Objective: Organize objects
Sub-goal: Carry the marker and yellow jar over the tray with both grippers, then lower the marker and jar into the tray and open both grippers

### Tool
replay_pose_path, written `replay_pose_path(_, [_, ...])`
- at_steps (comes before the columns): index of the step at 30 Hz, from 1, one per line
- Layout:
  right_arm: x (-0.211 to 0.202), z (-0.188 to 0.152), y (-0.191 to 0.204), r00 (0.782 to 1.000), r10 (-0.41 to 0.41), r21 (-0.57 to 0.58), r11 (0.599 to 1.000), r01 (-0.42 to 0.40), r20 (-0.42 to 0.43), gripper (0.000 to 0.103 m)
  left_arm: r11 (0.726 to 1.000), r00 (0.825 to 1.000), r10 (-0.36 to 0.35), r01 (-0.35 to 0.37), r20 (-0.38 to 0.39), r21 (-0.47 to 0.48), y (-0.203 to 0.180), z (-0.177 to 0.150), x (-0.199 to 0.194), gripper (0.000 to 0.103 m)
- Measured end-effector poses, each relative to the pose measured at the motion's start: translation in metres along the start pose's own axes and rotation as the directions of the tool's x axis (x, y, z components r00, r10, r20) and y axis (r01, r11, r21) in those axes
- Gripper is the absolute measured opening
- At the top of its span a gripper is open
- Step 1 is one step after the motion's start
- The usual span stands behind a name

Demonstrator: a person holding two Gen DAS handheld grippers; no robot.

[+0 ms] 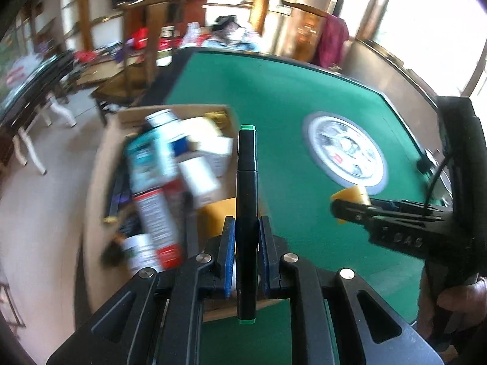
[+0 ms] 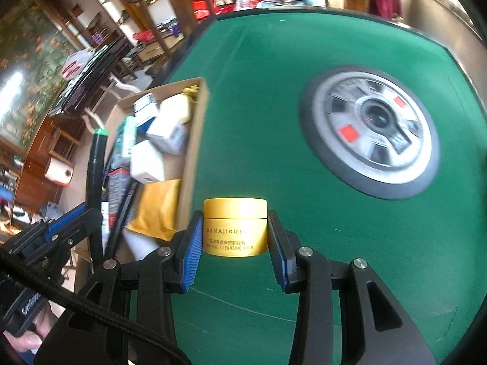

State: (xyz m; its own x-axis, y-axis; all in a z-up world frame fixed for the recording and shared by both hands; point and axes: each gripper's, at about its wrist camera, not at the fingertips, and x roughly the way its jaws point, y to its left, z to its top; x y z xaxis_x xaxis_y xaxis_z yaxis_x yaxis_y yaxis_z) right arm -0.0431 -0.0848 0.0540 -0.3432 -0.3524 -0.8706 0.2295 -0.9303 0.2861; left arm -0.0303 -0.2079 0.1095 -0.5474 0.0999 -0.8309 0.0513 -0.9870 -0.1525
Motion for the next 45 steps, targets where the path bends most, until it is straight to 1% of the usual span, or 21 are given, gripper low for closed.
replay_pose_path(3, [0.009,0.005,0.022,1.000,0.011,-0.036,0.999,-0.011,-0.007,0.038,0.997,1.000,0.029,-0.029,0.000,-0.068,0.035,-0.005,-0.002,0.012])
replay_pose_path(8, [0.028,0.012,0.067,0.999,0.019,-0.131,0.991,-0.023,-0.030,0.038,0.989,0.998,0.056,-0.060,-0.035,-0.133,0.073,-0.010,0.011,0.012])
replay_pose_path(12, [0.052,0.018,0.093,0.997,0.030,-0.166,0.985,-0.042,-0.070,0.038,0.987,0.997,0.053,-0.061,-0.056,-0.148,0.086,-0.012,0.021,0.012])
replay_pose_path(15, [0.068,0.018,0.104,0.994,0.046,-0.164,0.985,-0.062,-0.104,0.038,0.988,0.997,0.048,-0.057,-0.061,-0.144,0.088,-0.014,0.026,0.012])
replay_pose_path(18, [0.076,0.018,0.113,0.993,0.053,-0.176,0.982,-0.072,-0.110,0.038,0.987,0.996,0.048,-0.059,-0.077,-0.147,0.093,-0.014,0.033,0.012])
replay_pose_path(24, [0.092,0.026,0.119,0.993,0.034,-0.185,0.981,-0.055,-0.115,0.038,0.988,0.995,0.040,-0.053,-0.092,-0.145,0.098,-0.012,0.042,0.012])
replay_pose_path(30, [0.098,0.030,0.120,0.994,0.020,-0.192,0.980,-0.041,-0.110,0.038,0.991,0.995,0.031,-0.043,-0.093,-0.126,0.096,-0.010,0.048,0.012])
replay_pose_path(38, [0.090,0.030,0.118,0.992,0.018,-0.176,0.984,-0.040,-0.122,0.038,0.995,0.997,0.028,-0.035,-0.073,-0.094,0.095,-0.006,0.052,0.012])
replay_pose_path(45, [0.078,0.028,0.117,0.993,0.009,-0.146,0.989,-0.026,-0.116,0.038,0.998,0.998,0.001,-0.005,-0.066,-0.069,0.093,-0.004,0.054,0.012])
